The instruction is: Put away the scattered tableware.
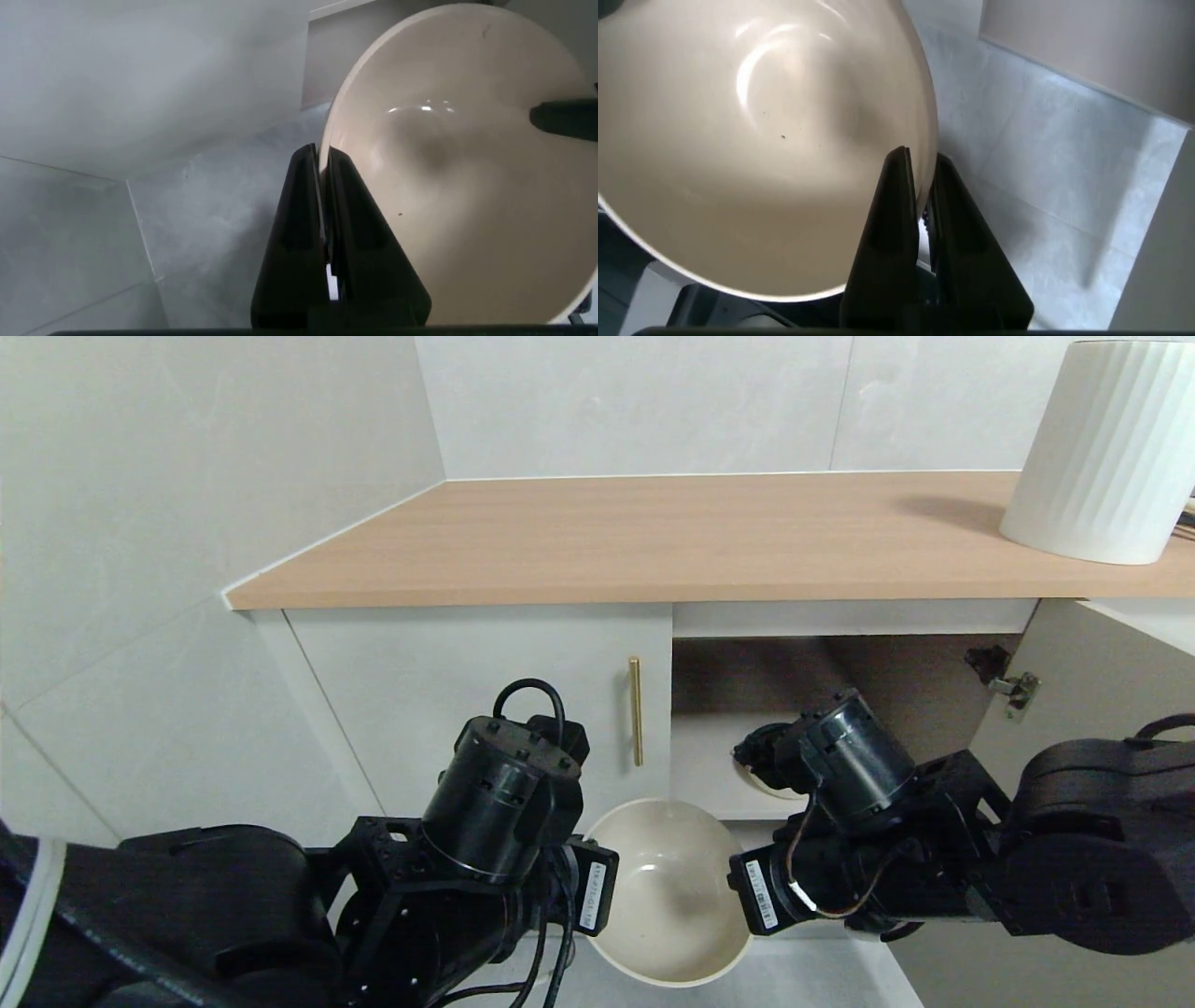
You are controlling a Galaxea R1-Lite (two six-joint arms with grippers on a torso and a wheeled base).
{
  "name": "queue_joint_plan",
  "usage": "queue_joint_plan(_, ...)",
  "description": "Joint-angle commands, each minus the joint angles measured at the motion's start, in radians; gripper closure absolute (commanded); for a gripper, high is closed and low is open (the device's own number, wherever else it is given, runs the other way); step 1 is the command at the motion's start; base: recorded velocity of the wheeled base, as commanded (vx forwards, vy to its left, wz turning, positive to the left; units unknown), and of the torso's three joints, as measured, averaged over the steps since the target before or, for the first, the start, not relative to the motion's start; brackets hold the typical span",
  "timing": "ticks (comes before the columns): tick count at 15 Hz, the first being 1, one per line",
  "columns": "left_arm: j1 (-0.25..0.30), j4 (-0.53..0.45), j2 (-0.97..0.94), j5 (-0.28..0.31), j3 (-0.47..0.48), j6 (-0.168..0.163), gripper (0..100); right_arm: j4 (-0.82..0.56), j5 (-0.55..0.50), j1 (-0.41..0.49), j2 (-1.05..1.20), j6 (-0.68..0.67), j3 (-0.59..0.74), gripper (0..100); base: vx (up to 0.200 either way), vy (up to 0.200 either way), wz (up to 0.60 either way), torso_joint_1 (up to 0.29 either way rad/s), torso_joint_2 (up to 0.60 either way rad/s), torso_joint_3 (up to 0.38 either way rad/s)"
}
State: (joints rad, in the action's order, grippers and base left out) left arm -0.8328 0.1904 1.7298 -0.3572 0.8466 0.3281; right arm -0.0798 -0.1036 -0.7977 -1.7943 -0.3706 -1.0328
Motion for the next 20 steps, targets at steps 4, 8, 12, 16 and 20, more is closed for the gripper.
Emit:
queue_joint_plan(4, 0.000, -0.002, 0.001, -0.002, -0.003, -0.001, 0, -0.003, -0.001, 0.000, -0.002, 0.002, 0.000, 100, 0.000, 0.000, 0.00, 0.000, 0.00, 0.000)
queue_joint_plan(8, 0.000, 0.001, -0.012, -0.003, 0.000, 0.000, 0, -0.003, -0.001, 0.000, -0.011, 0.002, 0.002, 100, 0.000, 0.000, 0.00, 0.000, 0.00, 0.000)
queue_joint_plan(12, 0.001, 0.001, -0.018, -0.003, 0.002, 0.003, 0, -0.002, -0.002, 0.006, -0.031, 0.001, -0.001, 100, 0.000, 0.000, 0.00, 0.000, 0.00, 0.000)
queue_joint_plan(16, 0.001, 0.001, -0.018, -0.003, 0.002, 0.003, 0, 0.018, -0.041, 0.179, -0.097, -0.097, -0.043, 100, 0.000, 0.000, 0.00, 0.000, 0.00, 0.000)
queue_joint_plan(20, 0.001, 0.001, -0.026, -0.005, 0.002, 0.003, 0, 0.002, -0.077, 0.382, -0.234, -0.251, -0.190, 100, 0.000, 0.000, 0.00, 0.000, 0.00, 0.000)
